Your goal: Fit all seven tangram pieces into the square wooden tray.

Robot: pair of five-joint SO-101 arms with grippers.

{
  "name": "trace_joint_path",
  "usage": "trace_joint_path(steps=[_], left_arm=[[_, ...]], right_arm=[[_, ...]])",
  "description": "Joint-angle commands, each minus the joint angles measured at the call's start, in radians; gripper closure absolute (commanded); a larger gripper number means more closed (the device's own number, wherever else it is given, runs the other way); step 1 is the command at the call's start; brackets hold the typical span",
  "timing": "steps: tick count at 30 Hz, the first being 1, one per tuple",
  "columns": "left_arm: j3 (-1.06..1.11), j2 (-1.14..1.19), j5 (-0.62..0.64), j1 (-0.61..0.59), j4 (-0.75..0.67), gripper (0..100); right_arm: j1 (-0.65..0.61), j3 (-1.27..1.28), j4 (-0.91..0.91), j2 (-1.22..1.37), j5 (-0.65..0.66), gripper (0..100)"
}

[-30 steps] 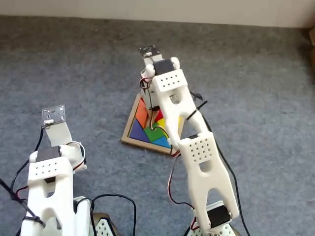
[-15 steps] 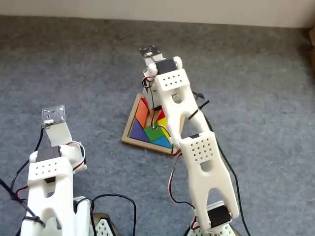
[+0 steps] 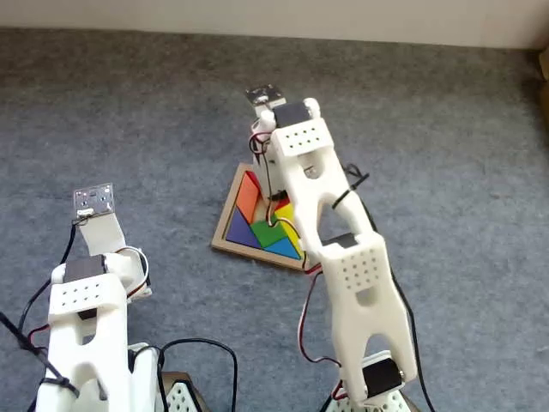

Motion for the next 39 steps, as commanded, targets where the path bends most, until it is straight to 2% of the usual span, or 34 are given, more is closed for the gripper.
trace_joint_path(steps=[1, 6, 13, 17, 21, 27, 39], left_arm=[[-0.004, -0.021, -0.005, -0.007, -0.011, 99], [-0.002, -0.022, -0.005, 0.010, -0.012, 99], [0.004, -0.021, -0.005, 0.021, -0.014, 99], [0.004, -0.021, -0.005, 0.024, -0.014, 99], [0.004, -0.021, -0.005, 0.025, -0.014, 99], [0.004, -0.021, -0.005, 0.025, -0.014, 99], [0.004, -0.021, -0.005, 0.025, -0.014, 99]], right_arm=[[-0.033, 0.179, 0.039, -0.219, 0.008, 99.3], [-0.044, 0.314, 0.038, -0.306, 0.008, 99.3], [-0.056, 0.358, 0.036, -0.507, 0.009, 99.3], [-0.056, 0.499, -0.074, -0.570, 0.011, 99.3], [-0.053, 0.662, -0.249, -0.573, 0.014, 99.3], [-0.053, 0.740, -0.369, -0.572, 0.015, 99.3], [-0.108, 0.771, -0.440, -0.450, 0.015, 99.3]])
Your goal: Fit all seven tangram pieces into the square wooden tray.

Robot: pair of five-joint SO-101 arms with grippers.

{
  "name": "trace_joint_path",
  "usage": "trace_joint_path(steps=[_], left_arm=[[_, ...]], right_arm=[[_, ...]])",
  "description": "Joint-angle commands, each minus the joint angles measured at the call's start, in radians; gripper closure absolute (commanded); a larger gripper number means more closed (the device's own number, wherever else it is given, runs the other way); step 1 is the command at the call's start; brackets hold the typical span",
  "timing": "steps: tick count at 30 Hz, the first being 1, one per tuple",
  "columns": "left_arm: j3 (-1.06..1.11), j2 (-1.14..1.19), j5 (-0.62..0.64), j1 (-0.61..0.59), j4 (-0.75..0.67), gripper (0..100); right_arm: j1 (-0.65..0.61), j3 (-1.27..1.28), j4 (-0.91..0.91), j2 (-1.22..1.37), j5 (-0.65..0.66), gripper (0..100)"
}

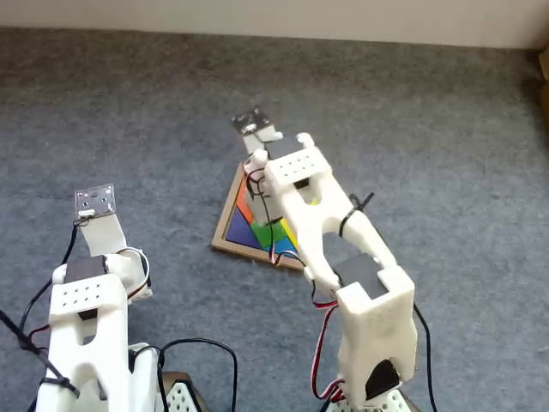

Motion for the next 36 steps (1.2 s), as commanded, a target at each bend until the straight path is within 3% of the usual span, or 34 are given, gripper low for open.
trace_joint_path(steps=[1, 9, 16, 26, 36], left_arm=[[-0.004, -0.021, -0.005, 0.022, -0.011, 99], [-0.004, -0.021, -0.005, 0.022, -0.011, 99], [-0.004, -0.021, -0.005, 0.022, -0.011, 99], [-0.004, -0.021, -0.005, 0.022, -0.011, 99], [-0.004, -0.021, -0.005, 0.022, -0.011, 99]], right_arm=[[-0.025, -0.010, -0.015, -0.015, 0.008, 99.3], [-0.051, -0.015, -0.021, -0.024, 0.008, 99.3], [0.059, -0.058, -0.022, -0.140, 0.008, 99.3], [0.122, -0.064, -0.160, -0.041, 0.008, 99.3], [0.042, -0.033, -0.128, -0.030, 0.008, 99.3]])
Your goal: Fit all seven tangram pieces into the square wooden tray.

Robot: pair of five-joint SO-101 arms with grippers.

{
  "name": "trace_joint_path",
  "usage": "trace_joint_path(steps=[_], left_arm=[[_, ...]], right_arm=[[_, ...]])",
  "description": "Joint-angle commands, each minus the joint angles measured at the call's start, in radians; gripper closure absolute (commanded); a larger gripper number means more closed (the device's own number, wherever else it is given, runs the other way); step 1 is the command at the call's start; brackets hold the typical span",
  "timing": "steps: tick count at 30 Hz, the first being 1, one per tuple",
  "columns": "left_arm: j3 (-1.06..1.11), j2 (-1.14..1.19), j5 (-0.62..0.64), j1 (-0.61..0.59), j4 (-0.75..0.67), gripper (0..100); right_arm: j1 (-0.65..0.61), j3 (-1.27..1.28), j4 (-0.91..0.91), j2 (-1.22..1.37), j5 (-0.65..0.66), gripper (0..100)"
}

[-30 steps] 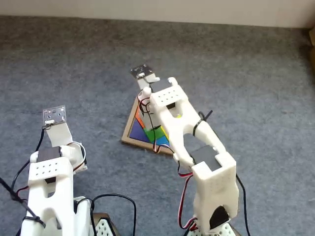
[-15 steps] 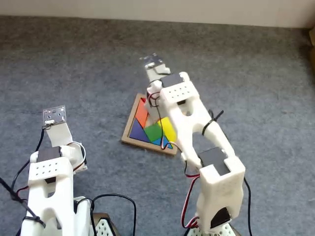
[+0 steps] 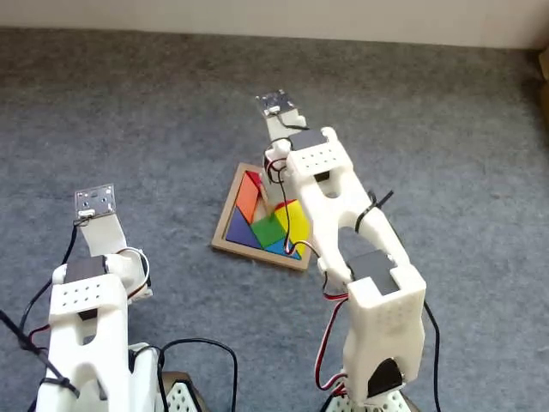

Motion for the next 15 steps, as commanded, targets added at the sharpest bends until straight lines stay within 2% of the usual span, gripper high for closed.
trace_joint_path(steps=[1, 9, 15], left_arm=[[-0.004, -0.021, -0.005, 0.022, -0.011, 99], [-0.004, -0.021, -0.005, 0.022, -0.011, 99], [-0.004, -0.021, -0.005, 0.022, -0.011, 99]], right_arm=[[-0.067, -0.031, 0.016, -0.021, 0.006, 99.3], [-0.133, 0.010, 0.013, -0.021, 0.006, 99.3], [-0.096, 0.002, 0.047, -0.042, 0.006, 99.3]])
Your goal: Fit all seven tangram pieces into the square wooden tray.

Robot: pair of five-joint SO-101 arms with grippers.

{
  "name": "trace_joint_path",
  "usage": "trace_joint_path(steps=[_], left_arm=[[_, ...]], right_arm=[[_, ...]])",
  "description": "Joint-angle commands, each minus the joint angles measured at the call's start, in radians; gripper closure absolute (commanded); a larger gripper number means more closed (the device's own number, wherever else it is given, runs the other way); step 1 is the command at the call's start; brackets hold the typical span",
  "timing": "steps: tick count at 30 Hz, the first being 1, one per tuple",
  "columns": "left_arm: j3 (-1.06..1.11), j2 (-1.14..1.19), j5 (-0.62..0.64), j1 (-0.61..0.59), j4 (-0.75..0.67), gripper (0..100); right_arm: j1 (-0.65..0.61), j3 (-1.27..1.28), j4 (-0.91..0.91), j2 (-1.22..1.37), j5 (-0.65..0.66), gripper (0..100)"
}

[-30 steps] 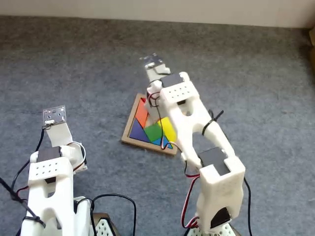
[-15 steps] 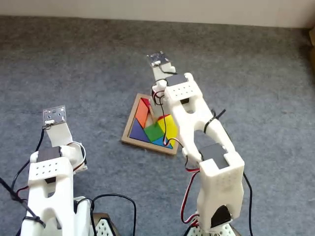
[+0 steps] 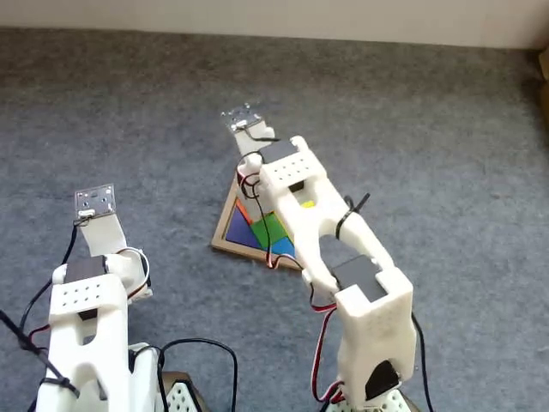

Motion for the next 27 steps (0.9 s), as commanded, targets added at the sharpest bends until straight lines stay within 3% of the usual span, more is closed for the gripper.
trace_joint_path(steps=[1, 17, 27], left_arm=[[-0.004, -0.021, -0.005, 0.022, -0.011, 99], [-0.005, -0.021, -0.005, 0.024, -0.011, 99], [-0.005, -0.021, -0.005, 0.024, -0.011, 99]], right_arm=[[0.035, -0.015, 0.053, -0.054, 0.006, 99.3], [0.065, -0.012, -0.045, -0.031, 0.006, 99.3], [-0.031, -0.007, 0.025, -0.013, 0.006, 99.3]])
